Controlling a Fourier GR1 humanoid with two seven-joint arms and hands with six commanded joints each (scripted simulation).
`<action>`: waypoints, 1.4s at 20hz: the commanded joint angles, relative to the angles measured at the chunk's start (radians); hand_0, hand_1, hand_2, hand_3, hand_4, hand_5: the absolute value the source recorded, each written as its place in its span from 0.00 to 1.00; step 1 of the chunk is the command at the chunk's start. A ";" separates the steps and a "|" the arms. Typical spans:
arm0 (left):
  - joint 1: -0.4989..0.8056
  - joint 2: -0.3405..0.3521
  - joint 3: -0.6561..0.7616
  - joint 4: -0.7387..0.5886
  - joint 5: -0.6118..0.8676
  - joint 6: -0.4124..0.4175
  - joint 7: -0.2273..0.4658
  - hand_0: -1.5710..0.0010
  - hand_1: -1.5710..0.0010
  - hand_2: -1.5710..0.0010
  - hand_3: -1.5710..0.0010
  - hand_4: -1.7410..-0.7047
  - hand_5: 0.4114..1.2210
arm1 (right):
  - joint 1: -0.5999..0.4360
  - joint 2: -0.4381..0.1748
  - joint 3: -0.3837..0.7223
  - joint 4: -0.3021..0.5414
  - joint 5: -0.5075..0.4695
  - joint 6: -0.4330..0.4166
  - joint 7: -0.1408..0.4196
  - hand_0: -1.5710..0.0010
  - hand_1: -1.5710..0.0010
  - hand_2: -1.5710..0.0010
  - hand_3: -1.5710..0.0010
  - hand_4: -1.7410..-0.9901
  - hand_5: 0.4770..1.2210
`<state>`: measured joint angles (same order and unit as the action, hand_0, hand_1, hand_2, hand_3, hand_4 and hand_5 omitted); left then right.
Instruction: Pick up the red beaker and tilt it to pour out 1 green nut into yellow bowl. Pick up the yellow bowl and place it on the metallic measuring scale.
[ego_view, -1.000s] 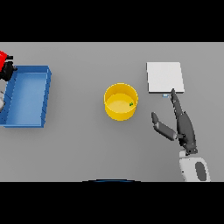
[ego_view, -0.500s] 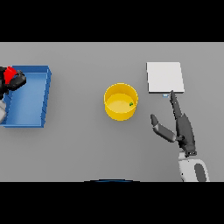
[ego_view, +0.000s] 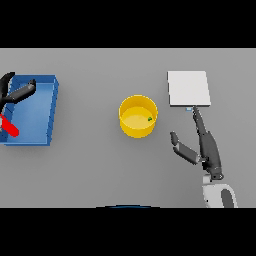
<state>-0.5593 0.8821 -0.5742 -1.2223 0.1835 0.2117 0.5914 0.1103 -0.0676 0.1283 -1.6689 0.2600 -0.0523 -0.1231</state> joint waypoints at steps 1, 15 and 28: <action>0.000 0.000 0.008 0.001 0.001 0.009 -0.020 0.92 0.94 0.93 0.94 0.92 0.32 | -0.001 -0.002 0.004 0.000 0.011 -0.004 0.004 1.00 1.00 1.00 1.00 0.73 0.25; -0.010 -0.032 0.022 0.019 0.010 0.037 -0.074 1.00 1.00 1.00 1.00 0.91 0.37 | -0.282 -0.241 0.146 0.069 0.262 0.184 0.076 1.00 1.00 1.00 1.00 0.61 0.27; -0.008 -0.027 0.015 0.016 0.003 0.039 -0.074 1.00 1.00 1.00 1.00 0.91 0.38 | -0.607 -0.324 0.370 0.295 0.460 0.394 -0.039 1.00 1.00 1.00 1.00 0.63 0.28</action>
<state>-0.5681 0.8551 -0.5590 -1.2068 0.1867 0.2511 0.5183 -0.4973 -0.3917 0.4979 -1.3738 0.7204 0.3417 -0.1612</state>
